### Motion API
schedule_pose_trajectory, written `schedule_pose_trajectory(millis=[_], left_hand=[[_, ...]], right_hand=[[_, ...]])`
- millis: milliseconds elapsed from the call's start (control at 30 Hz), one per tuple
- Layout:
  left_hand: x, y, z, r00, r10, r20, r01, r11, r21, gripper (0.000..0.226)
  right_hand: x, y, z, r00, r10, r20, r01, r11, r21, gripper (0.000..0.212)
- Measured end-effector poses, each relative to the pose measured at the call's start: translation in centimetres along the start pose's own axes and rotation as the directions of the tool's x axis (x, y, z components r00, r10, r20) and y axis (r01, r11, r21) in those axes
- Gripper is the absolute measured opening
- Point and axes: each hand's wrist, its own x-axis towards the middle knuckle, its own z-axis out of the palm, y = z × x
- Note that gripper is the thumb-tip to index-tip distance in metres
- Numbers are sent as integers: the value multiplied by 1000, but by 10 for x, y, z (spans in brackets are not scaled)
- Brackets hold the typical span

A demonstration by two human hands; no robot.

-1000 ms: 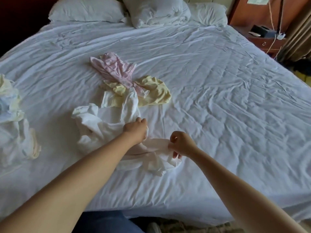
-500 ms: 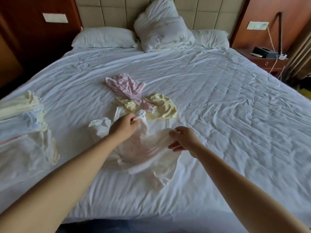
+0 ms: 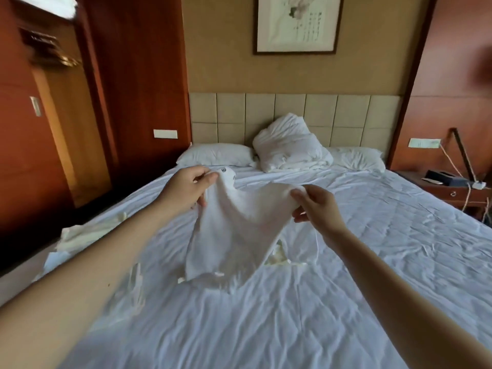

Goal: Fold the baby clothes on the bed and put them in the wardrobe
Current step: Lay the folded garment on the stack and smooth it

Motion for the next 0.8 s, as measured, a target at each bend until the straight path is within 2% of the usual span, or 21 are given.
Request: schedule_pose_trajectory(millis=[167, 300, 400, 500, 600, 667, 800], left_hand=[[1, 41, -53, 989, 86, -118, -76, 994, 82, 22], [1, 69, -84, 964, 133, -232, -100, 984, 149, 32], [1, 87, -101, 946, 175, -273, -136, 978, 157, 30], [4, 96, -110, 946, 182, -270, -149, 979, 137, 28], [5, 91, -112, 962, 126, -241, -91, 985, 149, 41], [4, 82, -107, 982, 60, -179, -33, 988, 149, 39], [9, 55, -95, 993, -121, 1, 120, 991, 62, 29]], right_hand=[[15, -55, -9, 979, -177, -104, 177, 984, -14, 22], [23, -92, -20, 949, -271, -158, 271, 962, -24, 21], [27, -116, -27, 921, -343, -186, 341, 939, -42, 27], [33, -132, -30, 907, -375, -191, 374, 926, -46, 23], [40, -135, -27, 915, -371, -158, 366, 929, -63, 21], [44, -127, -22, 926, -354, -131, 347, 935, -77, 22], [59, -102, -5, 951, -305, -46, 298, 947, -117, 36]])
